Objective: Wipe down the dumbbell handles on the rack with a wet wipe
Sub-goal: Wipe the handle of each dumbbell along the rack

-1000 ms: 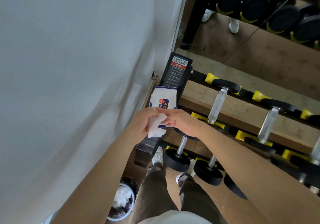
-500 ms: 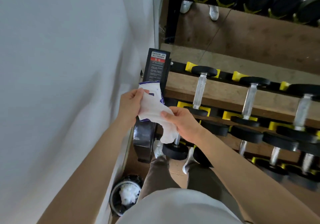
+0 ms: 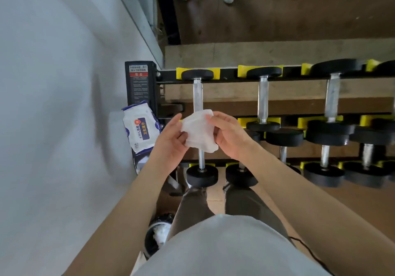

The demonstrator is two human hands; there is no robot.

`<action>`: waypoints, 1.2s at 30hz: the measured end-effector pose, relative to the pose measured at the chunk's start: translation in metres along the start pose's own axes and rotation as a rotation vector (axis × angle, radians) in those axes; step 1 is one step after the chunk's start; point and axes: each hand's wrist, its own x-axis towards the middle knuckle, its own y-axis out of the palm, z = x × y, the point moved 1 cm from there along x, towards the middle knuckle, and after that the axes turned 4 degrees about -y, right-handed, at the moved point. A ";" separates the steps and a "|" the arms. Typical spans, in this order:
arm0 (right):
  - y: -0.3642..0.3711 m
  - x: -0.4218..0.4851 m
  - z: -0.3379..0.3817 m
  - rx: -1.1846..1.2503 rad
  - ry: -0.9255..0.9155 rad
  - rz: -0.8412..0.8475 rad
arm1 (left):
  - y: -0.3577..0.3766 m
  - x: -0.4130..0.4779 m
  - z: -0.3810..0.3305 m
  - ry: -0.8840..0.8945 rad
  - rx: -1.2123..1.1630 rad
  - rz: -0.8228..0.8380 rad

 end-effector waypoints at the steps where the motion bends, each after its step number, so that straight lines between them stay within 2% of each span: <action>1: -0.010 -0.001 0.002 -0.057 -0.008 -0.010 | 0.005 0.003 0.002 0.007 -0.011 -0.032; 4: -0.035 -0.003 0.006 -0.265 -0.061 -0.085 | 0.027 0.012 0.010 0.018 -0.001 -0.137; 7: -0.055 -0.004 0.008 -0.561 -0.206 -0.226 | 0.042 0.020 0.018 -0.002 0.095 -0.238; 10: -0.069 -0.004 0.019 -0.754 -0.358 -0.175 | 0.051 0.027 0.027 -0.031 0.228 -0.310; 15: -0.077 -0.004 0.033 -0.607 -0.305 -0.079 | 0.058 0.029 0.032 -0.043 0.366 -0.326; 18: -0.082 0.001 0.032 -0.464 -0.217 -0.064 | 0.060 0.027 0.030 -0.054 0.410 -0.172; 21: -0.084 0.001 0.028 -0.356 -0.142 -0.036 | 0.060 0.029 0.027 -0.101 0.652 -0.030; 23: -0.081 0.000 0.024 -0.264 -0.089 -0.001 | 0.058 0.032 0.025 -0.082 0.819 -0.062; 24: -0.079 0.001 0.022 -0.247 -0.078 0.006 | 0.057 0.035 0.024 -0.053 0.821 -0.096; 26: -0.074 0.003 0.020 -0.257 -0.076 -0.021 | 0.052 0.039 0.020 -0.013 0.729 -0.123; 28: -0.065 0.008 0.019 -0.324 -0.074 -0.120 | 0.043 0.042 0.015 0.025 0.657 -0.128; 31: -0.052 0.022 0.015 -0.361 -0.035 -0.211 | 0.034 0.044 0.006 0.118 0.749 -0.114; 33: -0.045 0.032 0.013 -0.365 0.027 -0.214 | 0.033 0.043 -0.003 0.204 0.852 -0.108; 36: -0.037 0.043 0.014 -0.372 0.094 -0.195 | 0.033 0.045 -0.018 0.278 0.887 -0.060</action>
